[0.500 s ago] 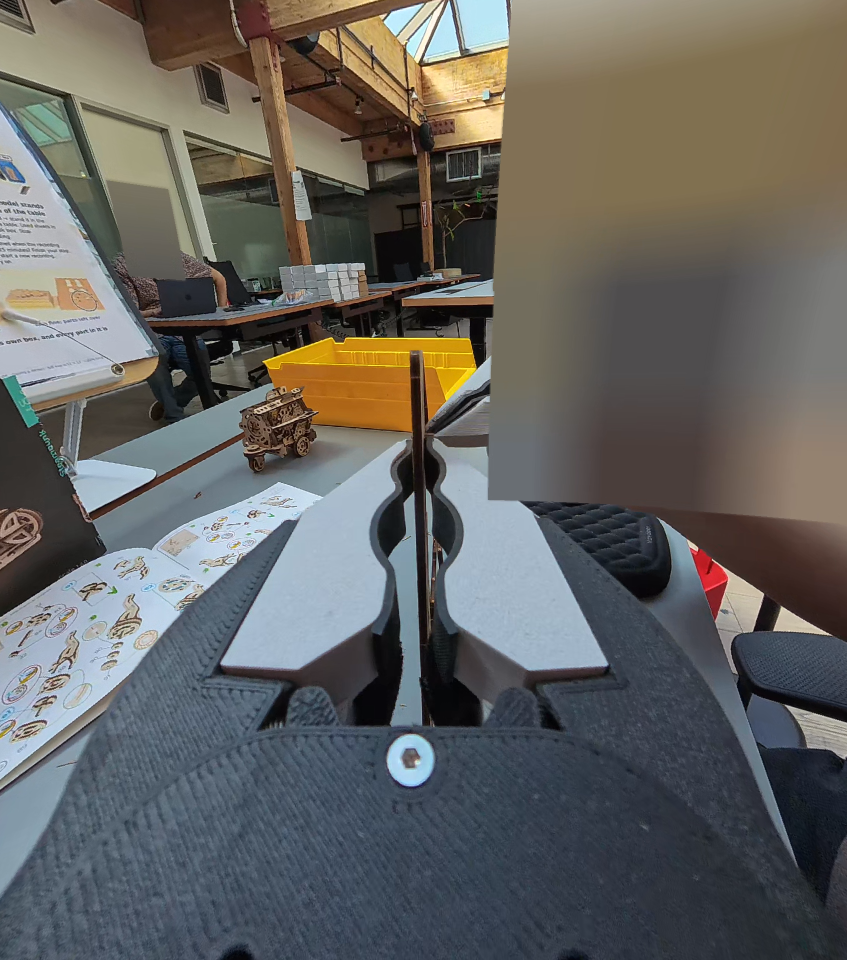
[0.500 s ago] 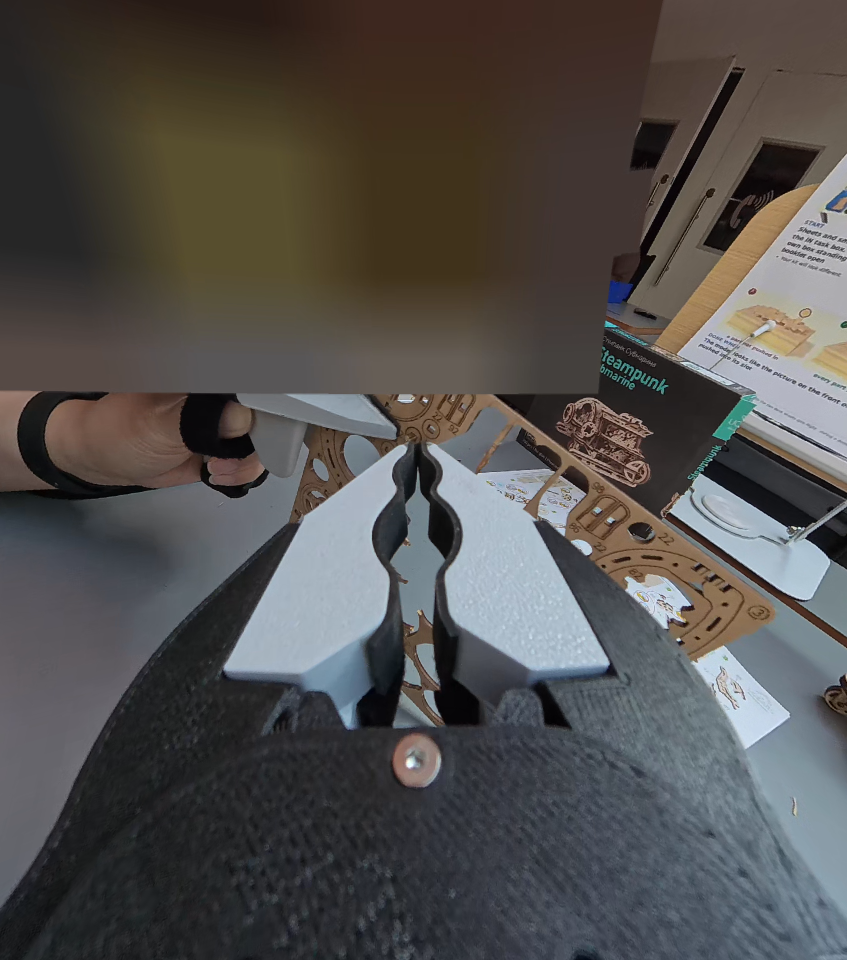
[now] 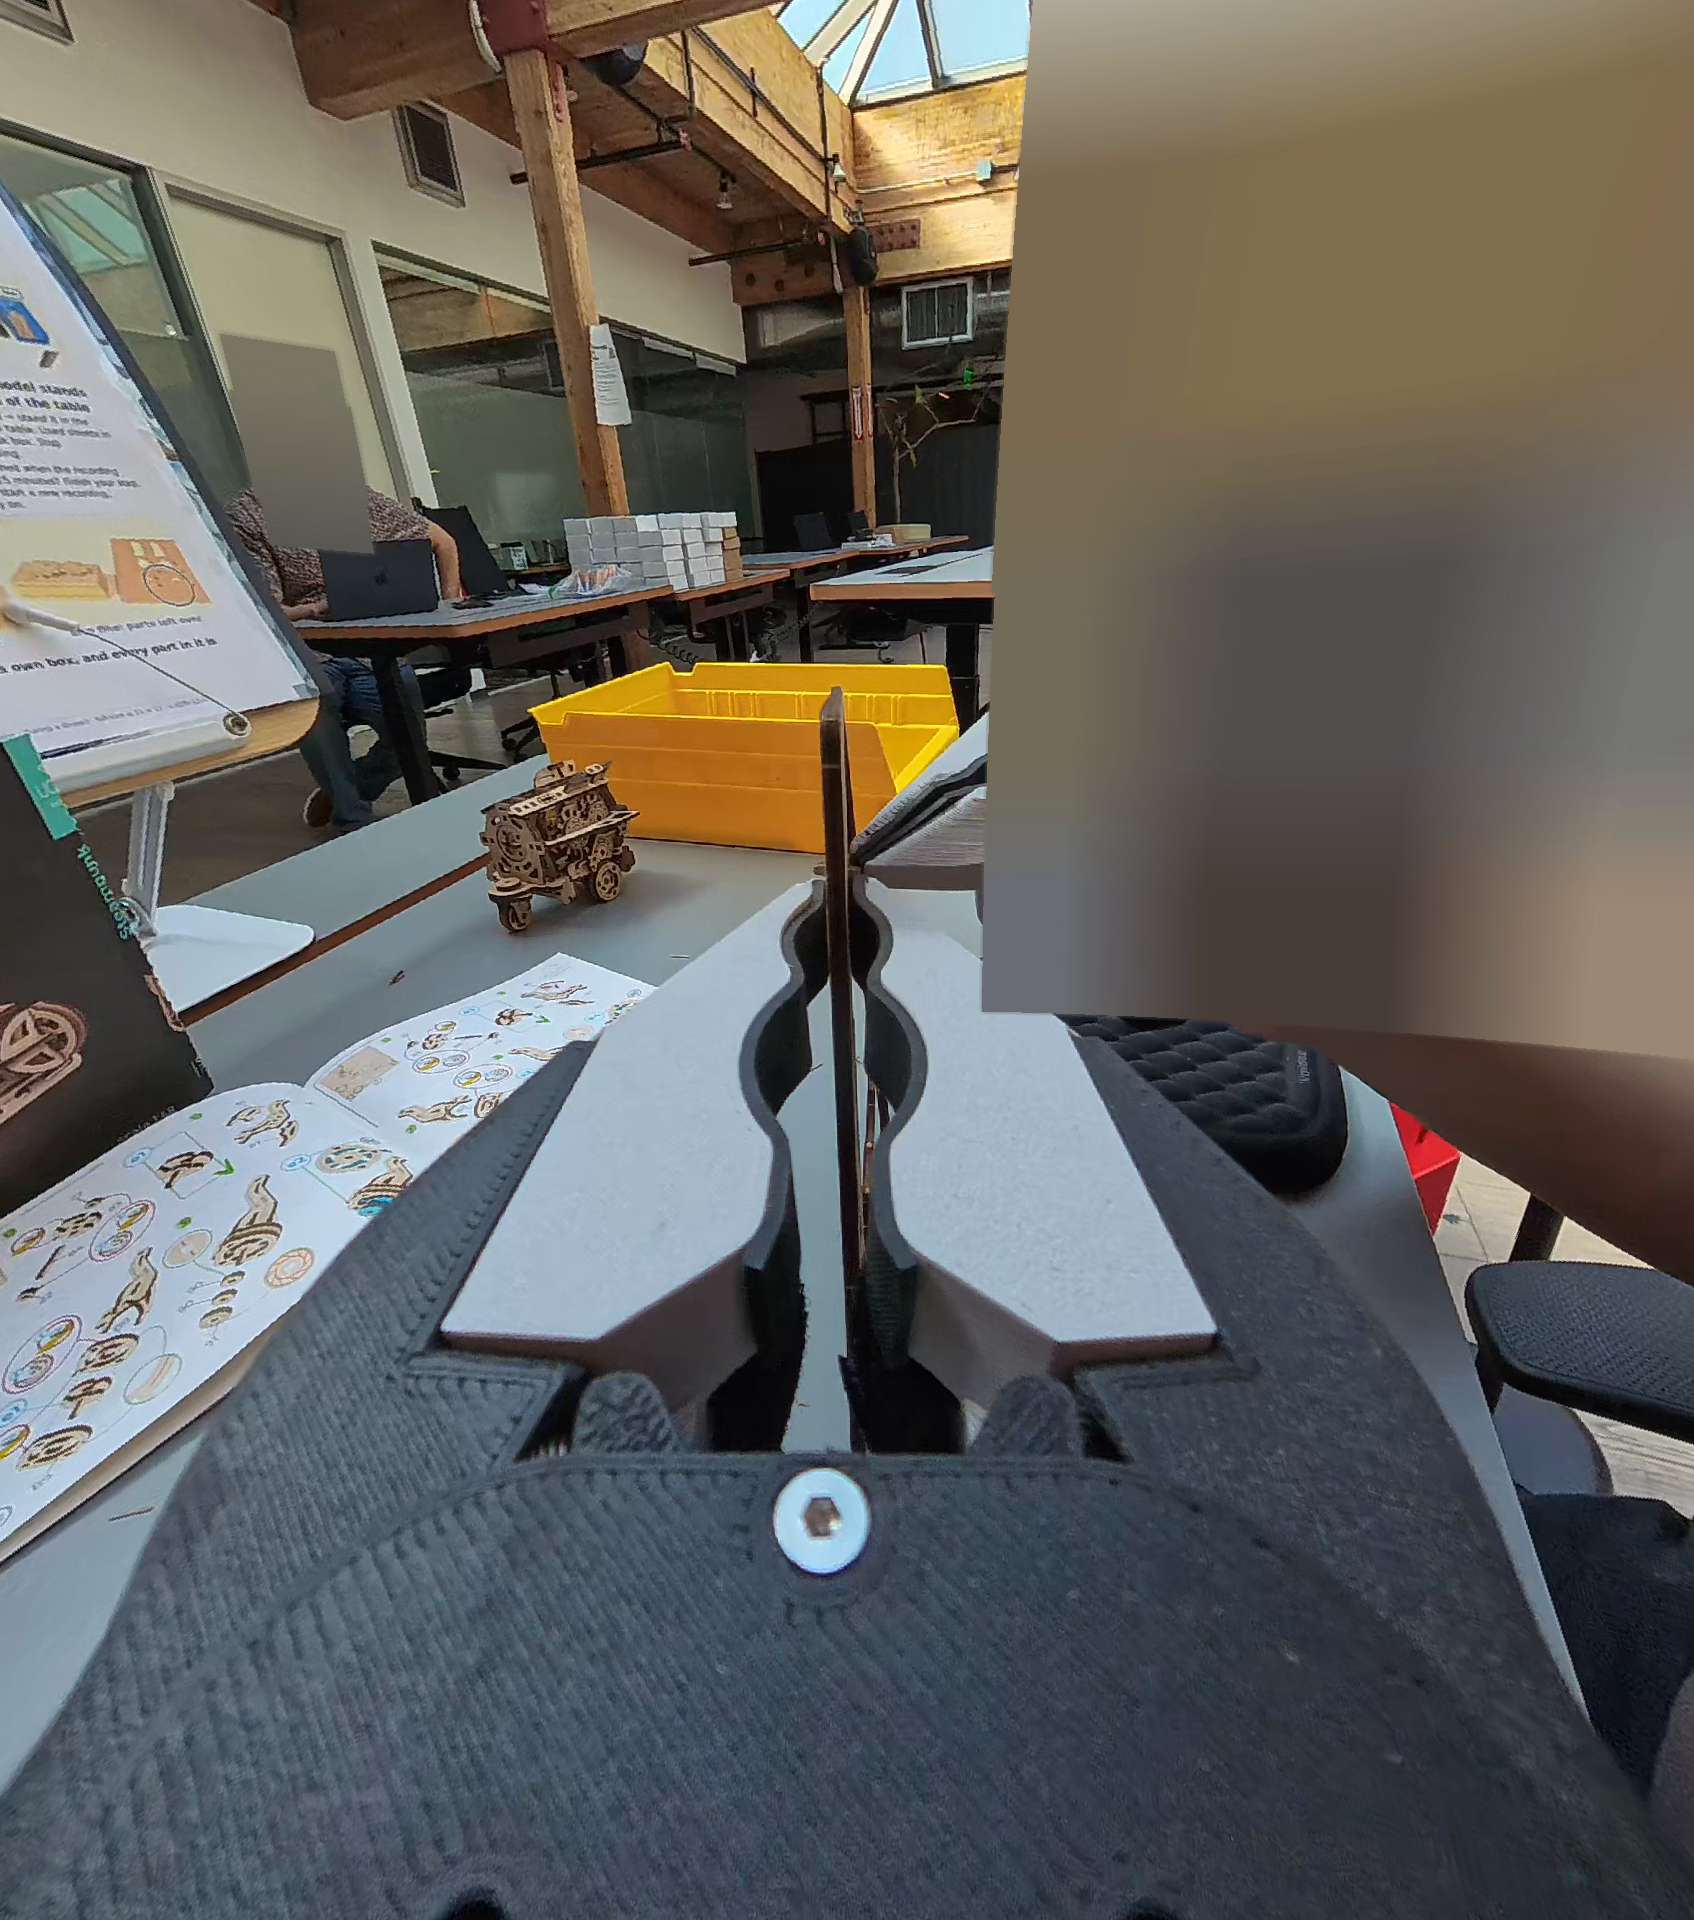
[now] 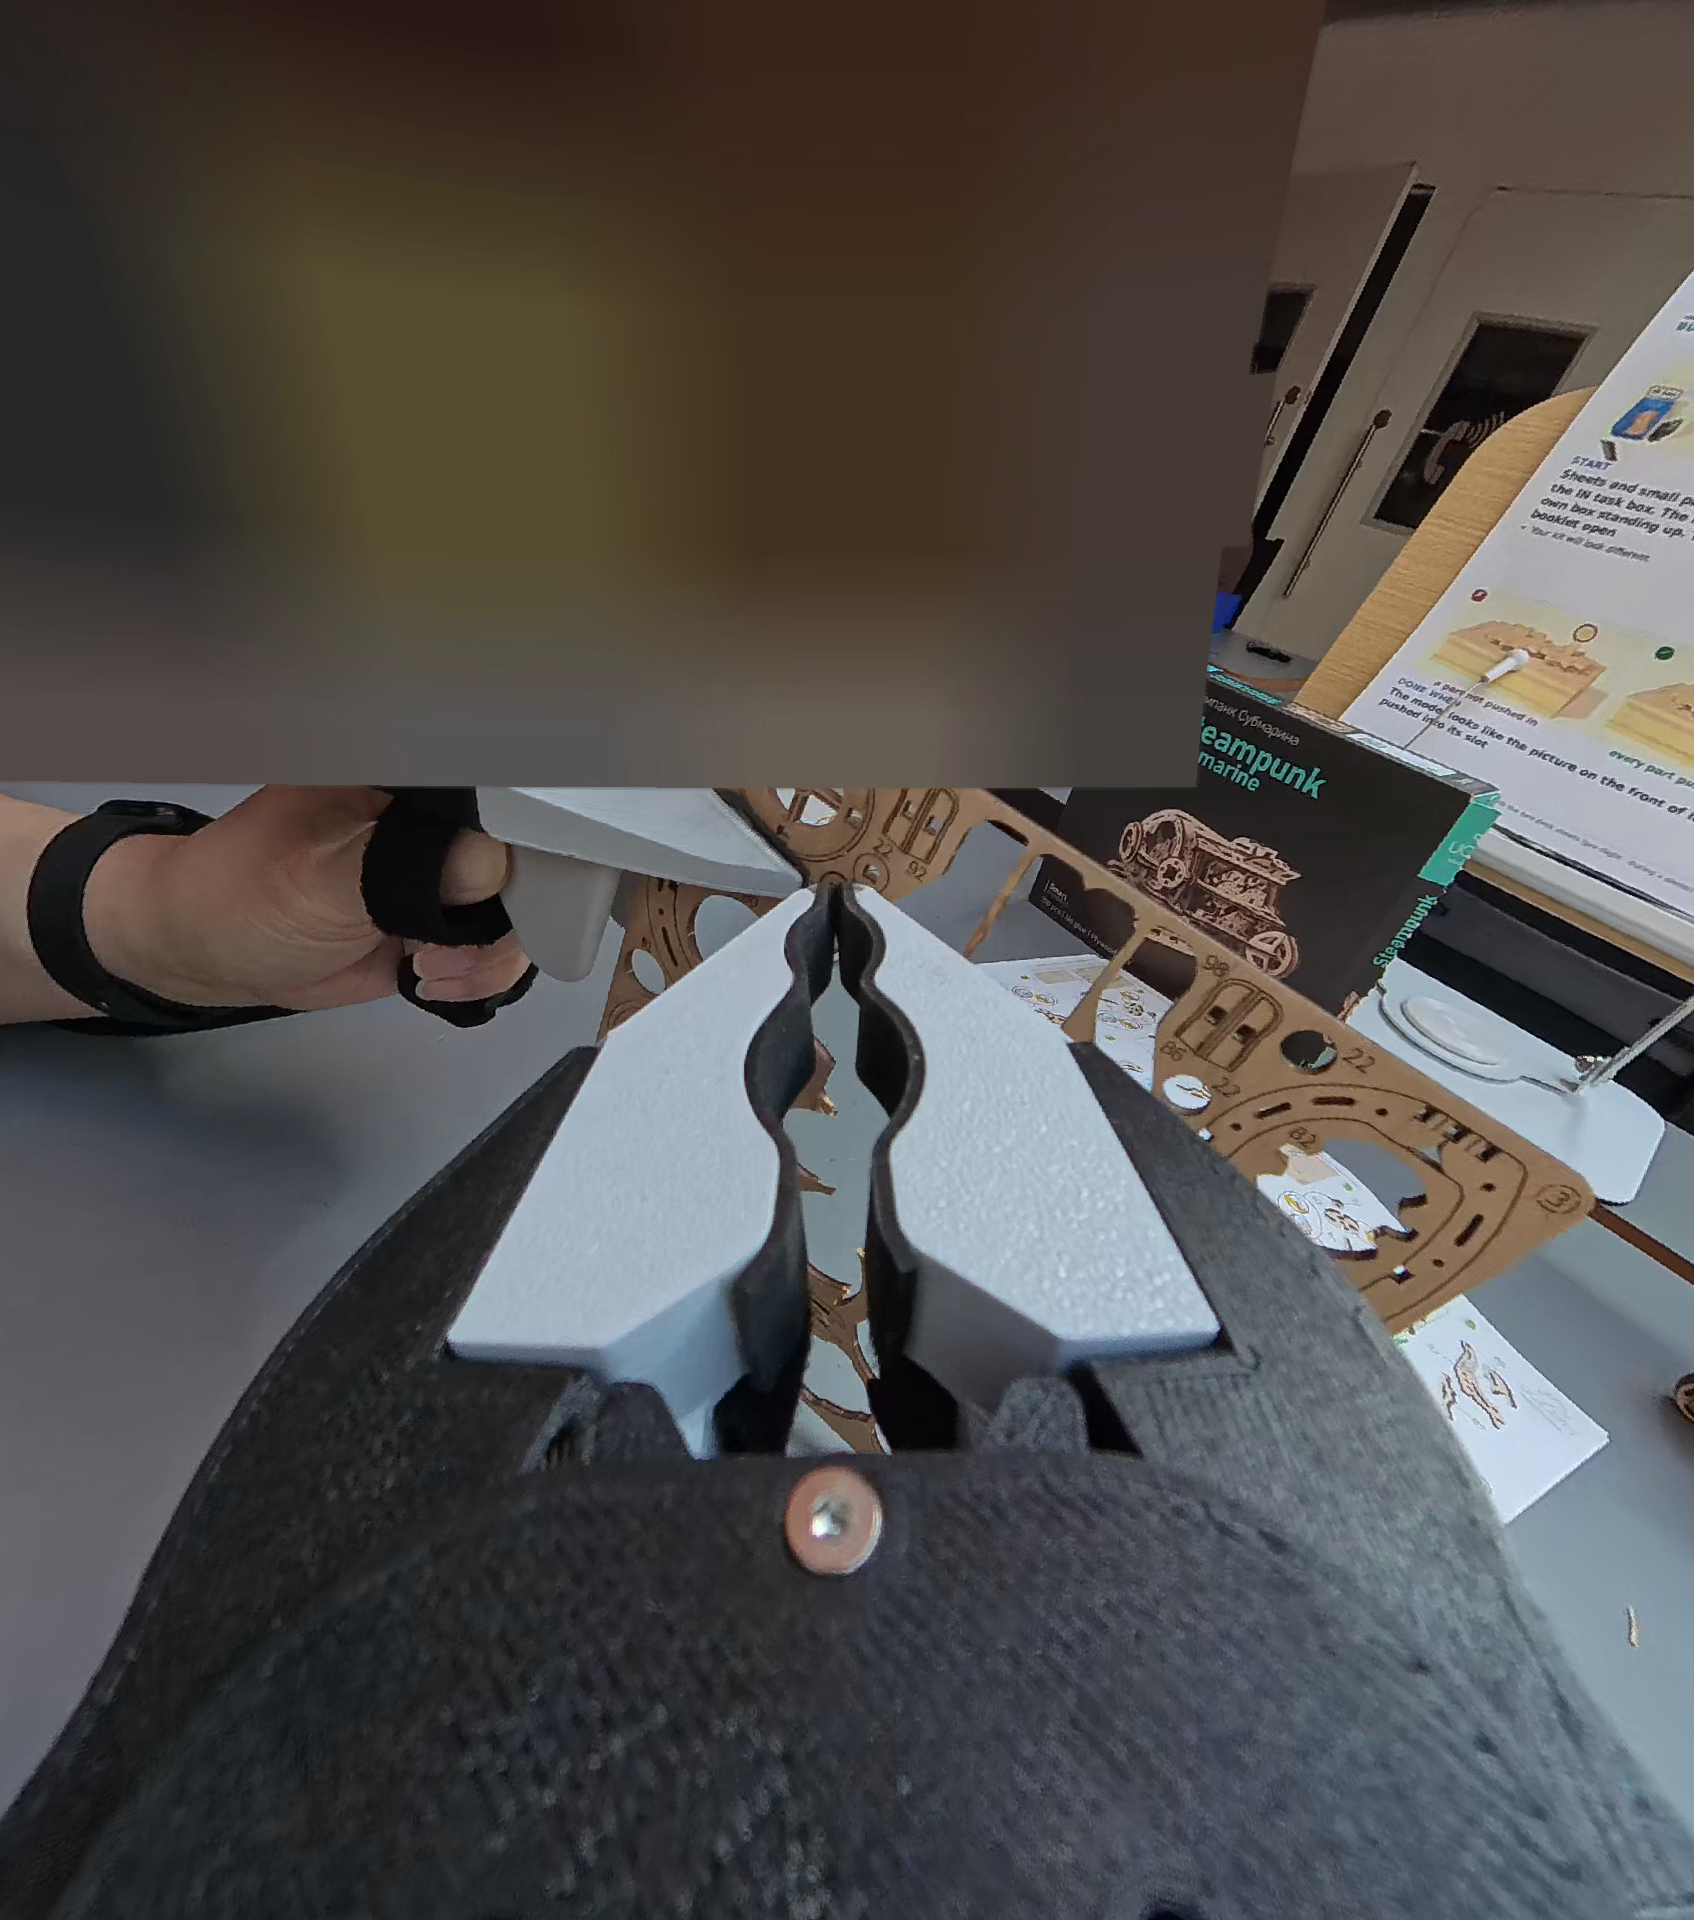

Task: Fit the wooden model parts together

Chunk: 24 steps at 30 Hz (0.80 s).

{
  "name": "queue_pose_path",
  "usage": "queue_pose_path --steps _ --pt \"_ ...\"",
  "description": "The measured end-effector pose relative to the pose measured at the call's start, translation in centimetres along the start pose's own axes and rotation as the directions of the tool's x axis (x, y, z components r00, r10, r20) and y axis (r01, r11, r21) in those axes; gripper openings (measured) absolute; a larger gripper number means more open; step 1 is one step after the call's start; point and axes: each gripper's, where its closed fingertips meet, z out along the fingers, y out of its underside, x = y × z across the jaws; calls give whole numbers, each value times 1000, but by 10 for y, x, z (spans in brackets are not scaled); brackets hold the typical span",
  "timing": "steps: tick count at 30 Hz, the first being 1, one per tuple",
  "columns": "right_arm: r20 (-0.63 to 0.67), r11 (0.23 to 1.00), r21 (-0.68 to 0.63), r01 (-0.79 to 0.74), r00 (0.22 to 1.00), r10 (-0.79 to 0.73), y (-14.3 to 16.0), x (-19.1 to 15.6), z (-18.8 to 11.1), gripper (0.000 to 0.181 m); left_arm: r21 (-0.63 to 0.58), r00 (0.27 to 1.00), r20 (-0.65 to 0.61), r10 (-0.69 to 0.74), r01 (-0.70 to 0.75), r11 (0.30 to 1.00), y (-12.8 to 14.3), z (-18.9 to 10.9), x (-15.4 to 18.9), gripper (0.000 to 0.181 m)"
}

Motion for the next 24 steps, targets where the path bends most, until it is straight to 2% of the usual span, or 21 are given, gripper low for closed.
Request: queue_pose_path --steps 7,11,15,21,24 --pt "-1 1000 17 15 1000 -15 -1 -2 -2 4 2 1000 -7 9 -9 1000 0 0 0 1" --pt "35 977 66 205 978 -208 -27 -4 -22 22 5 992 5 125 -125 992 -3 -4 1 1" --pt "178 917 -10 399 903 -391 -35 -6 -29 37 1 966 -34 257 -258 966 -2 -4 16 1" --pt "393 770 -113 628 740 -546 -15 -20 -24 27 -16 920 -67 387 -389 921 5 -1 35 1" --pt "455 730 -148 668 701 -549 -7 -26 -25 28 -17 904 -82 419 -422 906 8 -1 40 1"
